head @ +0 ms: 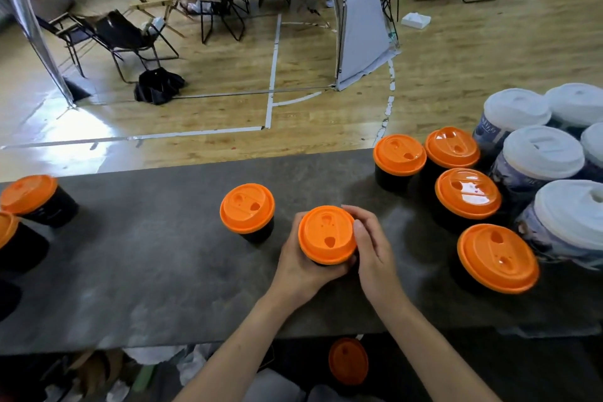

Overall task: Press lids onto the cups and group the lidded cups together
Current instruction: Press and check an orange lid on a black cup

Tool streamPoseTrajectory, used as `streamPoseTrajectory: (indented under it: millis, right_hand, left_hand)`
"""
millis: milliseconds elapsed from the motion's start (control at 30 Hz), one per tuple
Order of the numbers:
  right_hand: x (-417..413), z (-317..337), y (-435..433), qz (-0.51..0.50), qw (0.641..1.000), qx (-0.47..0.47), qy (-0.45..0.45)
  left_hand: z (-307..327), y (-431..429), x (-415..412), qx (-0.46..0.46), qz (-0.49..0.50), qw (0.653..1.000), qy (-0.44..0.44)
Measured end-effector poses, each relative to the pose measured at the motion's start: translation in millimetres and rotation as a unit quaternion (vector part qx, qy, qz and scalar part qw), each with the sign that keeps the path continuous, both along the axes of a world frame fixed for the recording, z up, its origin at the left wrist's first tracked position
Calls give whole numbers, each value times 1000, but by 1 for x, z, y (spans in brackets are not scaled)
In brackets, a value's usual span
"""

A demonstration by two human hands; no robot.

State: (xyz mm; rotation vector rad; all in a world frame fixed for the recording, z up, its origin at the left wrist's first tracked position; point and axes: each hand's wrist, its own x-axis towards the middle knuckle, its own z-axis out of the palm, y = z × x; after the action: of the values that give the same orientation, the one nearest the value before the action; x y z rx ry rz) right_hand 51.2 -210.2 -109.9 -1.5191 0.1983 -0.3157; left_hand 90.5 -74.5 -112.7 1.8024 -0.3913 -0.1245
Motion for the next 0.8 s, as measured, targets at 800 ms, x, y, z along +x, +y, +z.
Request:
streamPoseTrajectory:
  millis: [800]
  right_hand:
    - [3,16,-1,-71,996,-20,41]
  left_hand:
    - [-2,3,1,14,3,1000,9]
